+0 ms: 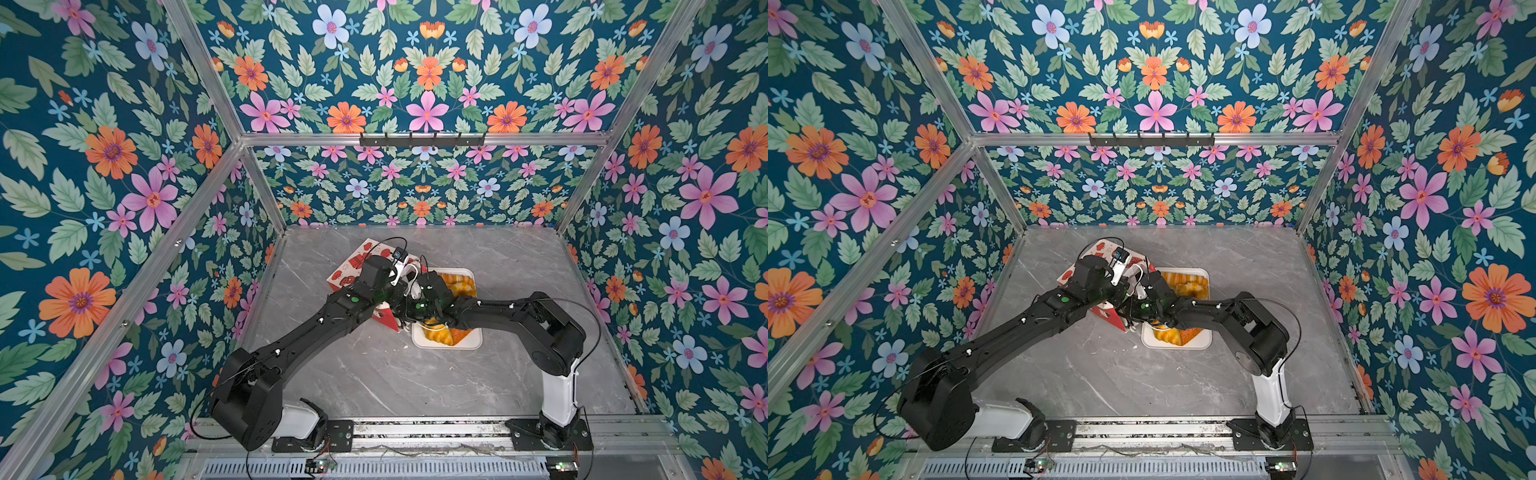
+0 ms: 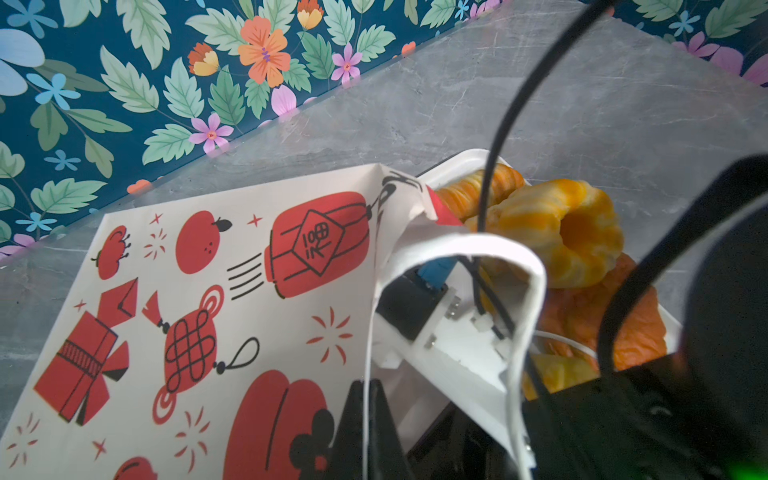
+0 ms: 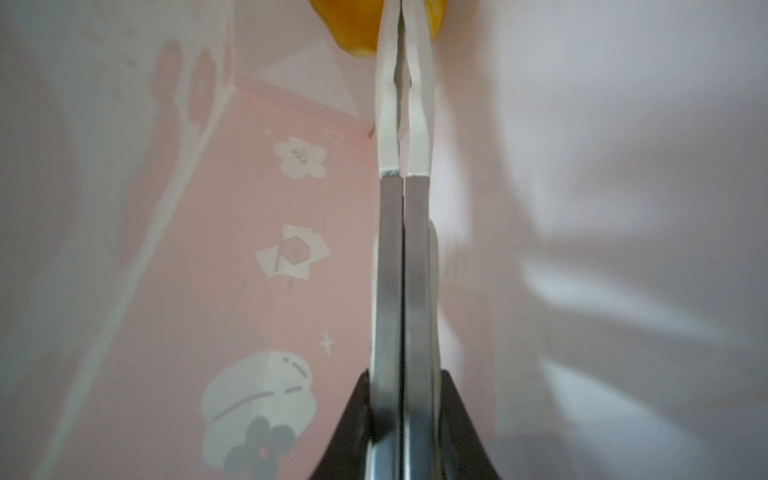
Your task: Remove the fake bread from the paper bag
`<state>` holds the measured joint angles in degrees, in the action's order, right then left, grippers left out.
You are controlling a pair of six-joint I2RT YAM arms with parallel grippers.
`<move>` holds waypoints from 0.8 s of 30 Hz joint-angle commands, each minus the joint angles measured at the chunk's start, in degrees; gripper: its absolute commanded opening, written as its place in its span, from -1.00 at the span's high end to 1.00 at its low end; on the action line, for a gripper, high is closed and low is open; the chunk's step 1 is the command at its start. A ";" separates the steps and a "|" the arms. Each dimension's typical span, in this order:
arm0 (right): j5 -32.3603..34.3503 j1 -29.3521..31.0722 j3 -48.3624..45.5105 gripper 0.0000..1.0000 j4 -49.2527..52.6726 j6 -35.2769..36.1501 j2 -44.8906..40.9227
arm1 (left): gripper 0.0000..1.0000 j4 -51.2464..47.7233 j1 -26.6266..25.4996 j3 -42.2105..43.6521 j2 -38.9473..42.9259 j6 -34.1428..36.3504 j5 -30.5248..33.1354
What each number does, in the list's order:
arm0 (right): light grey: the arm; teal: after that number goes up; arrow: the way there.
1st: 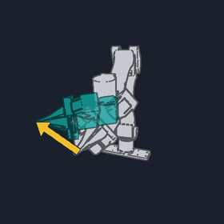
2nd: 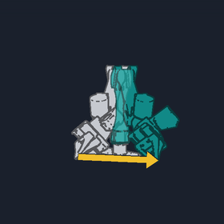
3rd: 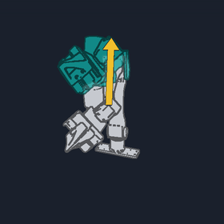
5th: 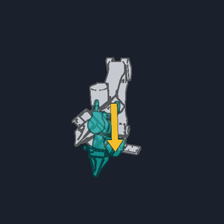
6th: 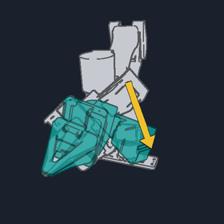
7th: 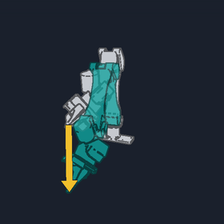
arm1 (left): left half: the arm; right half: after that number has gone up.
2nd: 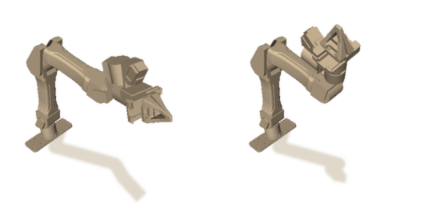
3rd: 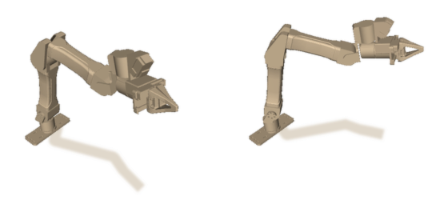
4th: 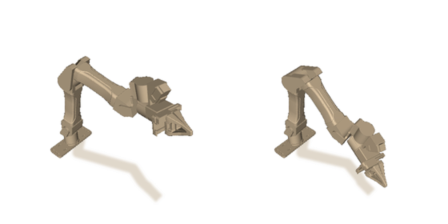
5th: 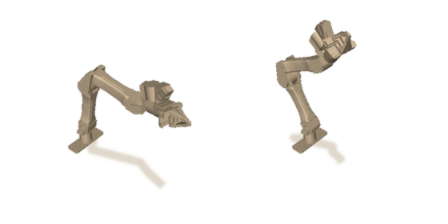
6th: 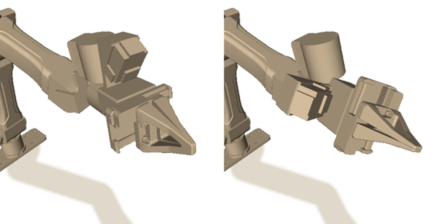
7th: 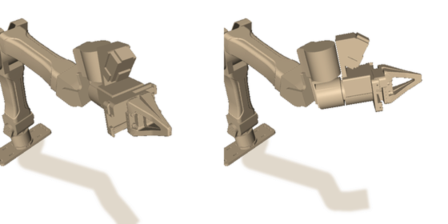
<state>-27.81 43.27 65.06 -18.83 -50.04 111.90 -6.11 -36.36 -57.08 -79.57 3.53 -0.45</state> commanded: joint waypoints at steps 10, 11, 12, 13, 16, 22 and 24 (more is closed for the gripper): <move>-0.84 -0.85 -4.30 1.00 8.65 3.25 -9.47 | 1.00 0.14 -0.11 0.21 0.20 1.70 2.11; -0.69 -0.89 -4.73 1.00 9.60 3.68 -10.36 | 1.00 0.14 -0.10 0.21 0.10 1.74 2.12; -0.42 -0.96 -4.98 1.00 11.02 4.34 -11.44 | 1.00 0.14 -0.10 0.21 0.07 1.75 2.19; 0.04 -0.90 -5.39 1.00 12.48 4.95 -12.54 | 1.00 0.13 -0.12 0.21 0.02 1.90 2.33; 1.24 -0.94 -6.29 1.00 16.13 6.56 -15.51 | 1.00 0.13 -0.03 0.04 -0.08 2.05 2.51; 2.54 -0.95 -7.60 1.00 20.48 7.97 -20.40 | 1.00 0.29 -0.08 0.12 -0.42 2.18 2.57; 2.59 -0.99 -8.38 1.00 21.46 8.13 -21.61 | 1.00 0.24 -0.04 0.13 -0.41 2.18 2.40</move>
<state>-26.09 42.26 57.25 0.95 -43.72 91.53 -6.22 -36.42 -56.73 -79.96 5.17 1.58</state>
